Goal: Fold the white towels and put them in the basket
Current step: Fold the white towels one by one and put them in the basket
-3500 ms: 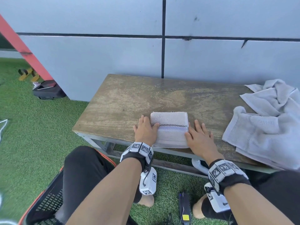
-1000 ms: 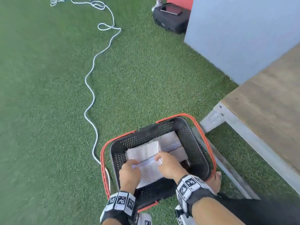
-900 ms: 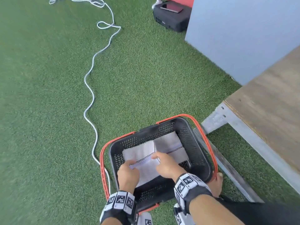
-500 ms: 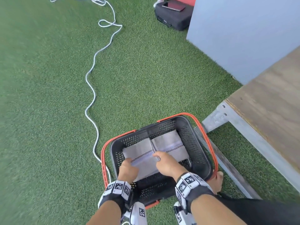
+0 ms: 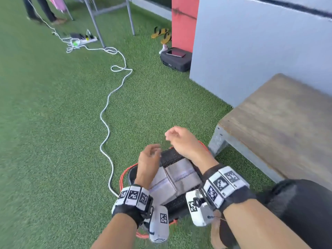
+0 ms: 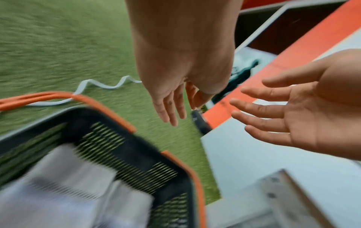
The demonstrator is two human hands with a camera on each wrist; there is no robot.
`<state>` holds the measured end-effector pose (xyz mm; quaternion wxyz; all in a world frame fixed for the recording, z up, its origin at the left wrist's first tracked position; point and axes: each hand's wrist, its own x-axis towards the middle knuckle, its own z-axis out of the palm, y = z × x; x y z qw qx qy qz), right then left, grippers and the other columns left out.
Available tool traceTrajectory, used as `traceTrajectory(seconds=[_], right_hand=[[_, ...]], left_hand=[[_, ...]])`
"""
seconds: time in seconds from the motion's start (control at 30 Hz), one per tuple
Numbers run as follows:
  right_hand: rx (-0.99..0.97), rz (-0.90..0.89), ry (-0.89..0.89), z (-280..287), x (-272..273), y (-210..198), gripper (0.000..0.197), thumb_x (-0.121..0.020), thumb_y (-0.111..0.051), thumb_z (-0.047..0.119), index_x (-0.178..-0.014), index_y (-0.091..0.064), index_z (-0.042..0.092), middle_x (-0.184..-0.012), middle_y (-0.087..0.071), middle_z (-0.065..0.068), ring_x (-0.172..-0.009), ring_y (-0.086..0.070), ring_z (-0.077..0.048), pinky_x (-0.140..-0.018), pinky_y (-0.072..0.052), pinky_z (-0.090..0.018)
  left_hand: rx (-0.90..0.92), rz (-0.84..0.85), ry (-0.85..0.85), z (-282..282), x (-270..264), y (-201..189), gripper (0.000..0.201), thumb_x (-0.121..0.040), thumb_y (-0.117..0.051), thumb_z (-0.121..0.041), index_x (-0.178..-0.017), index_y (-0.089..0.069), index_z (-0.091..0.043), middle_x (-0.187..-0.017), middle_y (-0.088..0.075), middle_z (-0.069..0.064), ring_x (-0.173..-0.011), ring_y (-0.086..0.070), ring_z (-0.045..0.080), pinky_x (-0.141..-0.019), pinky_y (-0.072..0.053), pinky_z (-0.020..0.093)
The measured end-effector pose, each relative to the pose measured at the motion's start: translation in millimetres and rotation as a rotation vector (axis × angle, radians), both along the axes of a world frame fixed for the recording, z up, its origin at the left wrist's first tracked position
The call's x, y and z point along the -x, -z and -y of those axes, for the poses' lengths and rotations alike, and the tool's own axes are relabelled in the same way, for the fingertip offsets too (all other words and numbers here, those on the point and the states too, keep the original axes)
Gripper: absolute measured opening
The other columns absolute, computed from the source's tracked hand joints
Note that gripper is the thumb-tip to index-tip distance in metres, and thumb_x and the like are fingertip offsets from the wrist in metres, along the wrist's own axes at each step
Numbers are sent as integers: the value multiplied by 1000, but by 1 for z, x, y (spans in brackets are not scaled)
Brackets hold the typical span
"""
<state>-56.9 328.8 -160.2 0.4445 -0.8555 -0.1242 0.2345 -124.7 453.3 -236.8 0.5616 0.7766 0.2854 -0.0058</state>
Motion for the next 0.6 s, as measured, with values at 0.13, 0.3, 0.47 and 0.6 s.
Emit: traceTrajectory(seconds=[0.13, 0.3, 0.47, 0.6], right_hand=[[-133, 156, 130, 41, 9, -71, 19, -101, -48, 29, -102, -66, 22, -101, -70, 9, -94, -67, -11, -88, -51, -34], [-261, 337, 325, 121, 34, -128, 20, -101, -51, 20, -91, -68, 18, -86, -74, 6, -77, -71, -13, -75, -54, -24], [-351, 411, 532, 220, 62, -159, 20, -100, -52, 17, -88, -68, 15, -83, -74, 3, -72, -70, -12, -68, -48, -17], [-304, 503, 687, 302, 95, -174, 20, -99, -52, 14, -87, -68, 13, -84, -73, -1, -76, -70, -15, -71, -54, -20]], left_hand=[[17, 187, 144, 28, -11, -79, 26, -94, -51, -10, -113, -65, -20, -99, -74, -3, -85, -72, 26, -75, -60, 38], [-29, 340, 366, 92, -25, -159, 21, -94, -53, -11, -107, -68, -17, -95, -76, 1, -81, -71, 18, -75, -56, 37], [-33, 439, 530, 184, -38, -212, 18, -92, -56, -10, -104, -69, -13, -99, -74, 12, -77, -67, 19, -72, -50, 29], [-49, 446, 709, 280, -39, -221, 16, -91, -57, -12, -102, -69, -15, -97, -72, 11, -78, -64, 18, -68, -45, 26]])
